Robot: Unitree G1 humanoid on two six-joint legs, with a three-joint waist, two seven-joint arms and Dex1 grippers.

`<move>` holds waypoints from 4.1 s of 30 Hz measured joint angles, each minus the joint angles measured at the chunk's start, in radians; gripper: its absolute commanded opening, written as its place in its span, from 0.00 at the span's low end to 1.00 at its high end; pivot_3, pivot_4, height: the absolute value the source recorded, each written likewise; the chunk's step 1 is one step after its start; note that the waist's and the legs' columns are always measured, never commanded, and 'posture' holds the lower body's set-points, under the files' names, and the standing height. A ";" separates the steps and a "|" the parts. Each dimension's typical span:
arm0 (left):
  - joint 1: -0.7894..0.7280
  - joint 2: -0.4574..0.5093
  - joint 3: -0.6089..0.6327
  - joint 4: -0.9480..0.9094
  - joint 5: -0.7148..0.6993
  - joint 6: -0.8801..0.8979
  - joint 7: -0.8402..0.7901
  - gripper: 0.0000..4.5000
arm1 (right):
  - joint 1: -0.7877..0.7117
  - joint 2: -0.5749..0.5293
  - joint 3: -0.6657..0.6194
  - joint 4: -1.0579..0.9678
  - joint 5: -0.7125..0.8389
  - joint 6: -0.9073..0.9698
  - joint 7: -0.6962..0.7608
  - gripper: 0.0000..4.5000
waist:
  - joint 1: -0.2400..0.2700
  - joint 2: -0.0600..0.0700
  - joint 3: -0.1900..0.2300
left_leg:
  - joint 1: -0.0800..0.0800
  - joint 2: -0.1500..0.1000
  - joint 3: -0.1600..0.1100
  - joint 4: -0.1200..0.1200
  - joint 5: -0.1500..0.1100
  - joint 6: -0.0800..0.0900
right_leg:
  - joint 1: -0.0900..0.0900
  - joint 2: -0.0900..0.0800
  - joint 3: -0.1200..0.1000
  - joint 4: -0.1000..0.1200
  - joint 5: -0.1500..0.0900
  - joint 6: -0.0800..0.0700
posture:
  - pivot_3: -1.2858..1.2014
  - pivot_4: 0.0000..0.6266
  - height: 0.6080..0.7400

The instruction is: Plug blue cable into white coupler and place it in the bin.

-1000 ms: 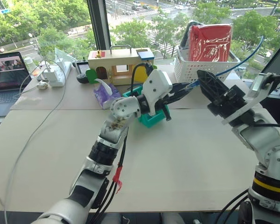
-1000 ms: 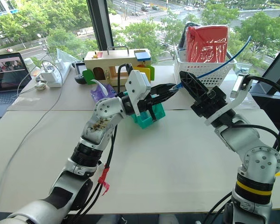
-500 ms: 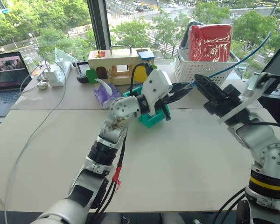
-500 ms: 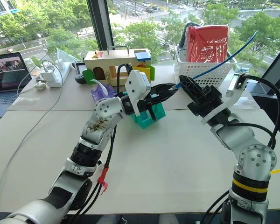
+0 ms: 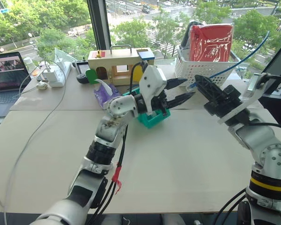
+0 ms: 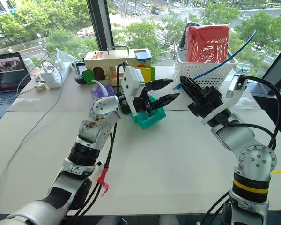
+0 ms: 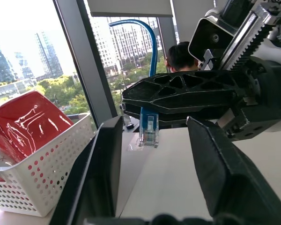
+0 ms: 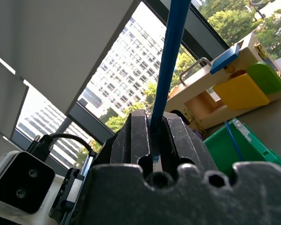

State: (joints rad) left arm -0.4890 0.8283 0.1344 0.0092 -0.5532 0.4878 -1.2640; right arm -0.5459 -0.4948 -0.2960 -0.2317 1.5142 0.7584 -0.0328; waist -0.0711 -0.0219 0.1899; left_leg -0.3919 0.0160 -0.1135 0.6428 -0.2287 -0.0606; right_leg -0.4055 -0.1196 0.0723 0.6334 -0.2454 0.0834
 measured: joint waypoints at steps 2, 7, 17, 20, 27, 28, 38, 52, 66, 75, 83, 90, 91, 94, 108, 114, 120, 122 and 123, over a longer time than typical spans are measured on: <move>0.084 0.040 0.001 -0.028 0.001 -0.002 -0.040 0.99 | -0.002 0.001 0.008 0.009 -0.009 0.006 0.006 0.00 | 0.002 0.000 0.000 | 0.000 0.000 0.000 0.000 0.000 0.000 | 0.000 0.000 0.000 0.000 0.000 0.000 | 0.52 0.24 1.00; 0.306 0.052 -0.058 -0.068 0.084 -0.093 -0.064 0.99 | -0.019 0.001 0.016 0.039 -0.031 0.013 0.026 0.00 | 0.011 0.000 0.000 | 0.000 0.000 0.000 0.000 0.000 0.000 | 0.000 0.000 0.000 0.000 0.000 0.000 | 0.52 0.24 1.00; 0.349 -0.051 -0.088 -0.032 0.129 -0.223 -0.031 0.99 | -0.025 0.003 0.016 0.044 -0.042 0.026 0.033 0.00 | 0.014 0.000 0.000 | 0.000 0.001 0.000 0.000 0.000 0.000 | 0.000 0.000 0.000 0.001 0.000 -0.001 | 0.52 0.24 1.00; 0.344 -0.087 -0.128 -0.029 0.150 -0.230 -0.012 0.99 | -0.020 0.003 0.014 0.044 -0.047 0.029 0.032 0.00 | 0.013 0.000 0.000 | 0.000 0.000 0.000 0.000 0.000 0.000 | 0.000 0.000 0.000 0.001 0.000 -0.001 | 0.52 0.24 1.00; 0.309 -0.116 -0.179 -0.006 0.199 -0.244 0.016 0.99 | -0.011 0.003 0.008 0.039 -0.052 0.029 0.031 0.00 | 0.012 0.000 0.000 | 0.001 0.000 0.000 0.000 0.000 0.000 | 0.000 0.000 0.000 0.001 0.000 -0.001 | 0.52 0.24 1.00; 0.298 -0.120 -0.185 0.003 0.199 -0.242 0.016 0.94 | -0.010 0.003 0.007 0.038 -0.053 0.029 0.031 0.00 | 0.012 0.000 0.000 | 0.001 0.000 0.000 0.000 0.000 0.000 | 0.000 0.000 0.000 0.001 0.000 -0.001 | 0.52 0.24 1.00; 0.248 -0.119 -0.213 0.003 0.158 -0.135 -0.045 0.18 | -0.004 0.008 0.005 0.037 -0.057 0.029 0.029 0.00 | 0.003 0.000 0.000 | 0.001 0.000 0.000 0.000 0.000 0.000 | 0.000 0.000 0.000 0.002 0.000 -0.001 | 0.52 0.24 1.00; 0.076 -0.293 -0.173 0.031 0.178 -0.066 0.252 0.18 | -0.005 0.013 0.004 0.037 -0.058 0.029 0.028 0.00 | 0.006 0.000 0.000 | 0.001 0.000 0.000 0.001 0.000 0.000 | 0.000 0.000 0.000 0.002 0.000 -0.001 | 0.52 0.24 1.00; 0.096 -0.702 -0.095 -0.079 0.411 0.117 1.117 0.18 | -0.004 0.030 0.000 0.031 -0.058 0.029 0.028 0.00 | 0.004 0.000 0.000 | 0.001 0.000 0.000 0.001 0.000 0.000 | 0.001 0.000 0.000 0.001 0.001 0.000 | 0.52 0.24 1.00; 0.122 -0.675 0.050 -0.082 0.481 0.049 1.311 0.18 | -0.005 0.041 0.001 0.031 -0.059 0.029 0.030 0.00 | 0.017 0.000 0.000 | 0.000 -0.001 0.000 0.001 0.000 0.000 | 0.001 0.000 0.000 0.000 0.001 0.000 | 0.52 0.24 1.00; 0.124 -0.716 0.125 -0.019 0.468 0.001 1.393 0.18 | -0.016 0.043 0.002 0.032 -0.059 0.029 0.032 0.00 | 0.026 0.000 0.000 | 0.000 -0.001 0.000 0.001 0.000 0.000 | 0.001 0.000 0.000 -0.001 0.001 0.000 | 0.52 0.24 1.00; 0.127 -0.726 0.125 0.007 0.451 -0.032 1.392 0.55 | -0.025 0.043 0.003 0.039 -0.059 0.029 0.032 0.00 | 0.026 0.000 0.000 | 0.000 -0.001 0.000 0.001 0.000 0.000 | 0.001 0.000 0.000 0.000 0.001 0.000 | 0.52 0.24 1.00; 0.132 -0.729 0.124 0.007 0.451 -0.032 1.392 0.63 | -0.024 0.043 0.003 0.039 -0.059 0.029 0.032 0.00 | 0.025 0.000 0.000 | 0.000 -0.001 0.000 0.001 0.000 0.000 | 0.001 0.000 0.000 -0.001 0.001 0.000 | 0.52 0.24 1.00; 0.148 -0.739 0.120 -0.001 0.448 -0.035 1.393 0.88 | -0.024 0.043 0.003 0.039 -0.060 0.029 0.032 0.00 | 0.025 0.000 -0.001 | 0.000 -0.001 0.000 0.001 0.000 0.000 | 0.001 0.000 0.000 0.000 0.001 0.000 | 0.52 0.24 1.00; 0.188 -0.710 0.062 -0.076 0.438 -0.106 1.302 0.99 | -0.025 0.043 0.003 0.044 -0.060 0.029 0.033 0.00 | 0.026 0.000 -0.001 | 0.000 -0.001 0.000 0.001 0.000 0.000 | 0.001 0.000 0.000 -0.001 0.001 0.000 | 0.52 0.24 1.00; 0.198 -0.642 0.048 -0.176 0.437 -0.203 1.226 0.99 | -0.025 0.042 0.003 0.045 -0.060 0.029 0.033 0.00 | 0.024 0.000 -0.001 | 0.000 0.000 0.000 0.001 0.000 0.000 | 0.001 0.000 0.000 -0.001 0.001 0.000 | 0.52 0.24 1.00; 0.151 -0.527 0.065 -0.228 0.428 -0.275 1.140 0.99 | -0.025 0.042 0.003 0.045 -0.060 0.029 0.033 0.00 | 0.026 0.000 -0.001 | 0.000 -0.001 0.000 0.001 0.000 0.000 | 0.001 0.000 0.000 -0.001 0.001 0.000 | 0.52 0.24 1.00; 0.117 -0.498 0.070 -0.222 0.404 -0.295 1.097 0.99 | -0.025 0.042 0.003 0.045 -0.061 0.029 0.033 0.00 | 0.026 0.000 -0.001 | 0.000 -0.001 0.000 0.001 0.000 0.000 | 0.001 0.000 0.000 -0.001 0.001 0.000 | 0.52 0.24 1.00; 0.075 -0.474 0.080 -0.194 0.351 -0.298 1.027 0.99 | -0.025 0.042 0.003 0.046 -0.062 0.029 0.034 0.00 | 0.026 0.000 0.000 | 0.000 0.000 0.000 0.001 0.000 0.000 | 0.001 0.000 0.000 -0.001 0.001 0.000 | 0.52 0.24 1.00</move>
State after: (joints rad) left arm -0.4139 0.3546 0.2148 -0.1844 -0.2024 0.1895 -0.2371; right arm -0.5710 -0.4525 -0.2928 -0.1855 1.4519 0.7877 0.0013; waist -0.0451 -0.0219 0.1894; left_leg -0.3924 0.0156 -0.1134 0.6439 -0.2287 -0.0607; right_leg -0.4044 -0.1197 0.0718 0.6324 -0.2445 0.0832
